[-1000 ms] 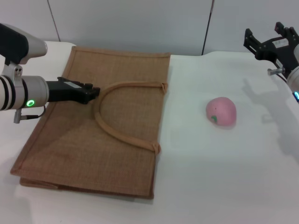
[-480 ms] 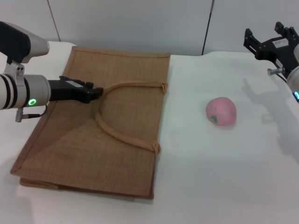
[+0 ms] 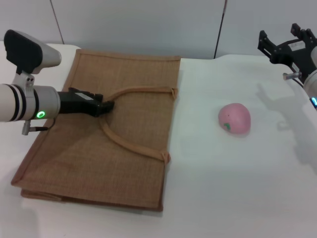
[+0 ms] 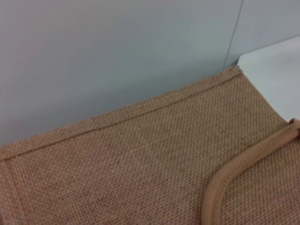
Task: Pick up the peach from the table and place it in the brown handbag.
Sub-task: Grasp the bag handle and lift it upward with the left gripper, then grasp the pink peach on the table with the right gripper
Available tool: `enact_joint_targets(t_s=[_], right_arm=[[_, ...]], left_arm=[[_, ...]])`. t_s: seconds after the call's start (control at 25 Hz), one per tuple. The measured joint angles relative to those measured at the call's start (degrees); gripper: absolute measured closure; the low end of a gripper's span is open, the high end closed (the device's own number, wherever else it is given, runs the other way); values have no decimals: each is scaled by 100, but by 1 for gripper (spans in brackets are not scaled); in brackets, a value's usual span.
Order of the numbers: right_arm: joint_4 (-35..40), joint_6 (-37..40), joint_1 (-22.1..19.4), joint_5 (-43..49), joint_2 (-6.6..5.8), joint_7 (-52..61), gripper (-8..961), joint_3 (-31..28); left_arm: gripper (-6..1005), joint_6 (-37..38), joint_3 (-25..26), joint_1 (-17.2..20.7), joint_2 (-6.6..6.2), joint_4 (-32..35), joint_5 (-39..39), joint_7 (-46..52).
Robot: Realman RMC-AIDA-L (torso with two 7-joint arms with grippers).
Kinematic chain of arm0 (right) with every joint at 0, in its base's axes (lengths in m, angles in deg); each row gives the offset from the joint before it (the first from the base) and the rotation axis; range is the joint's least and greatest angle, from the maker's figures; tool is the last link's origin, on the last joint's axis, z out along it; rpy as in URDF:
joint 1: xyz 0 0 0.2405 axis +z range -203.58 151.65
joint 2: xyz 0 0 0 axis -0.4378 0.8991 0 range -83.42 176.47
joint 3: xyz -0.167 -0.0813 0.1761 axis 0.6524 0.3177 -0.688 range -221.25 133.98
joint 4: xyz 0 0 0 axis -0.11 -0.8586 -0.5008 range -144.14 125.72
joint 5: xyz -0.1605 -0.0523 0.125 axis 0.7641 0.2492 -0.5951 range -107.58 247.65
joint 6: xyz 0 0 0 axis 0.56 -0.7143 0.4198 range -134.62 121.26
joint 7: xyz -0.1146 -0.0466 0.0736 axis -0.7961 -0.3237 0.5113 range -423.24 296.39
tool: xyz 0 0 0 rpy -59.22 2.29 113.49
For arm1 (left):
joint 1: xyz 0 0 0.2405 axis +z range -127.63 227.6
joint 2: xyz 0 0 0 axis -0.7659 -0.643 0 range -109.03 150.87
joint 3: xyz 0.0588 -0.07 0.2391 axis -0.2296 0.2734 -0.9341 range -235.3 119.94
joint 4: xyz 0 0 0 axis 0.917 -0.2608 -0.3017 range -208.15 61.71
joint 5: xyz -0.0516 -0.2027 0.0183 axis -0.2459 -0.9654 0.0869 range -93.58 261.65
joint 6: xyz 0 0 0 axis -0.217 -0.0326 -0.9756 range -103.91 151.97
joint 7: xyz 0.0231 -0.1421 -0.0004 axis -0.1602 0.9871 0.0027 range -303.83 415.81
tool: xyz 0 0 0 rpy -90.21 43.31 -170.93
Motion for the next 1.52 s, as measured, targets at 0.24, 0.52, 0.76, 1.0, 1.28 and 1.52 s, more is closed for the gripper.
enact_joint_targets(t_s=[0.24, 0.52, 0.76, 1.0, 1.28, 1.52], right_arm=[[0, -9, 5, -7, 0, 0, 95, 0], [24, -15, 13, -18, 0, 0, 96, 0], [44, -15, 13, -10, 0, 0, 96, 0], [44, -26, 14, -2, 0, 0, 95, 19], [224, -331, 0, 267, -18, -56, 95, 219], [561, -760, -41, 598, -49, -58, 94, 209]], left_arm=[[591, 14, 3, -32, 4, -16, 44, 6], [637, 80, 27, -35, 11, 17, 10, 17], [737, 190, 19, -39, 27, 114, -85, -4], [871, -15, 24, -98, 27, 475, -100, 65], [886, -1147, 20, -11, 33, 1809, -151, 595], [886, -2057, 1, 230, 80, 3169, -153, 1186]])
